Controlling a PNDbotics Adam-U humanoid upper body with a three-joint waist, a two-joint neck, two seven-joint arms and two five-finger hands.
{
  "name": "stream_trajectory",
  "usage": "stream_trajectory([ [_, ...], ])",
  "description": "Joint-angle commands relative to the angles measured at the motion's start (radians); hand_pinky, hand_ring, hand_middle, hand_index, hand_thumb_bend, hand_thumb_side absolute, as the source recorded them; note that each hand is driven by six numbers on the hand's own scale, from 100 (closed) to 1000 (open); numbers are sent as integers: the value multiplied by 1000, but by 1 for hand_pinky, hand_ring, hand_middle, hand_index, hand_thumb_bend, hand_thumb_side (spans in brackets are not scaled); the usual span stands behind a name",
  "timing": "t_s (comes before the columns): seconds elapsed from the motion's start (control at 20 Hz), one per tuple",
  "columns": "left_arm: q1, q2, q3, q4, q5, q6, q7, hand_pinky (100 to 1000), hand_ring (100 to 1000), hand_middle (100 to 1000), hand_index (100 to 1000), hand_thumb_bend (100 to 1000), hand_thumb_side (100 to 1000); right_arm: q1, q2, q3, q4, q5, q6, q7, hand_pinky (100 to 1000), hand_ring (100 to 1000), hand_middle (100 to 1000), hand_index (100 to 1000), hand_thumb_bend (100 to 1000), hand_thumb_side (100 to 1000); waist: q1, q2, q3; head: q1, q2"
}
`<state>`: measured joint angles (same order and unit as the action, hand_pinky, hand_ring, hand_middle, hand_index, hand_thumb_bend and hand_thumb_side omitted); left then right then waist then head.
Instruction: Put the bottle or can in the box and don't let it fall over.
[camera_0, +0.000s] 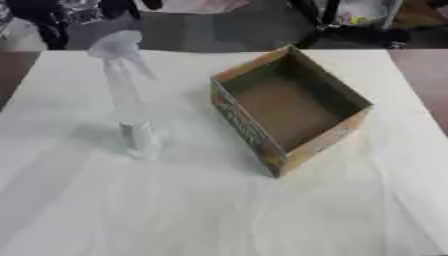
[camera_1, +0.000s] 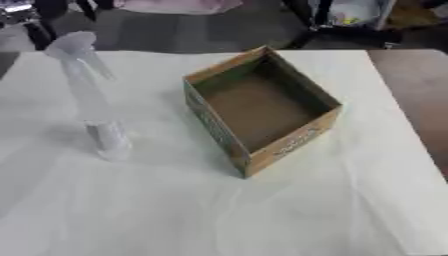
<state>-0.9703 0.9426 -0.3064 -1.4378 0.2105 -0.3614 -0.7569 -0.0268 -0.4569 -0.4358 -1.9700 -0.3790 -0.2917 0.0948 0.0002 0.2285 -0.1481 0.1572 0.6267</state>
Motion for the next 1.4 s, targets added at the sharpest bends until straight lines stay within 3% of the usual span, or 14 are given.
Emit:
stream_trajectory([
  [0.05,-30,8,0,13,-12,-165,-150,728,850,782,930,100,844,-9,-27,-3,-9,-6,-1,6,723,1000,919,984,100,315,1,-10,-2,2,-12],
  [0.4,-25,19,16,8,28,-166,-150,750,889,799,946,100,887,-12,-25,-2,-3,-5,0,11,723,1000,919,984,100,317,1,-6,-2,-6,-5],
  [0.5,-26,23,31,3,52,-174,-150,792,921,805,950,130,845,-14,-23,-3,-1,-5,1,12,723,1000,919,984,100,320,0,-5,-1,-6,-5],
  [0.65,-15,31,24,-11,69,-205,-150,838,943,794,945,246,779,-14,-22,-2,1,-5,2,15,723,1000,918,984,100,320,0,-4,-1,-5,-8],
  [0.9,-2,42,28,-18,90,-236,-150,847,950,791,935,293,755,-14,-19,-3,3,-6,2,17,724,1000,917,985,100,325,0,-2,-1,-9,-6],
  [1.4,18,56,27,0,-5,-293,-150,860,947,792,926,345,573,-14,-12,-6,5,-6,4,19,724,1000,918,984,100,331,0,1,-3,-10,-8],
])
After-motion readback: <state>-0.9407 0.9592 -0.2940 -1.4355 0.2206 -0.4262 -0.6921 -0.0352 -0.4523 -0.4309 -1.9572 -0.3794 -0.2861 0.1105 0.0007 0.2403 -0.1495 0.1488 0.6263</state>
